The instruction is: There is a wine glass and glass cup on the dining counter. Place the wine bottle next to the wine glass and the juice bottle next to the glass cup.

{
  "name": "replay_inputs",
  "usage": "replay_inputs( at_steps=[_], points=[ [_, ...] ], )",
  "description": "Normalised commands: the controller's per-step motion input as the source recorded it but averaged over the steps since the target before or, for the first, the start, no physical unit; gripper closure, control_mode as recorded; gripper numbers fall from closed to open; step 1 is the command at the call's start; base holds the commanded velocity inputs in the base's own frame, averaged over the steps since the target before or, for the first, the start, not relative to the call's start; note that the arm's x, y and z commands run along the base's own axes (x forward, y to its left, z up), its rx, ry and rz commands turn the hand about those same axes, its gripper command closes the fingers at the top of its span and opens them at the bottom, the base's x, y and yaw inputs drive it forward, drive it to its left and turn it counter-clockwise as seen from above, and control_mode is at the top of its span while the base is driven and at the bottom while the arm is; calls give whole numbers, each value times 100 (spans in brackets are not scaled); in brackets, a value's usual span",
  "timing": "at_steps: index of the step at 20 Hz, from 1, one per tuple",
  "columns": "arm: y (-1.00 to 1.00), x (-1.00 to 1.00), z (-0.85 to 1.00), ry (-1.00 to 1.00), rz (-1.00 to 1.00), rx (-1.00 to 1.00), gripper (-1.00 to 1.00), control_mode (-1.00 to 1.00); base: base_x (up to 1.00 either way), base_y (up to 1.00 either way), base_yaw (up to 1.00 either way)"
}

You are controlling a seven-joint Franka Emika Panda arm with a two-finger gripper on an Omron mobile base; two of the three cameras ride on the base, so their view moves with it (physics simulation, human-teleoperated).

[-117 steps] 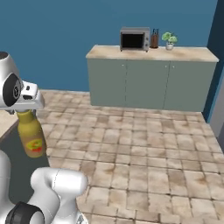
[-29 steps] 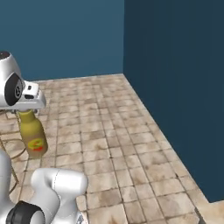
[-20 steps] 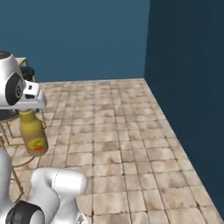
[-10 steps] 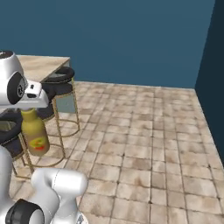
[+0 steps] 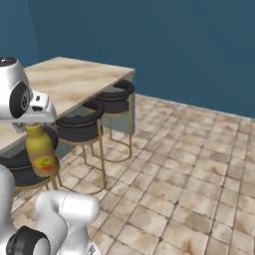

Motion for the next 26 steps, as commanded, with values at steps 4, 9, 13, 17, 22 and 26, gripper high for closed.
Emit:
replay_inputs(
  at_steps=[4, 9, 13, 17, 22, 26],
  points=[
    [0, 0, 0, 0, 0, 0, 100, 100, 57, -15, 39],
    [0, 0, 0, 0, 0, 0, 100, 100, 59, -17, 33],
    [0, 0, 0, 0, 0, 0, 100, 100, 54, -17, 38],
    [0, 0, 0, 0, 0, 0, 100, 100, 53, -17, 39],
    [0, 0, 0, 0, 0, 0, 100, 100, 37, -12, 63],
    [0, 0, 0, 0, 0, 0, 100, 100, 36, -12, 65]
  ],
)
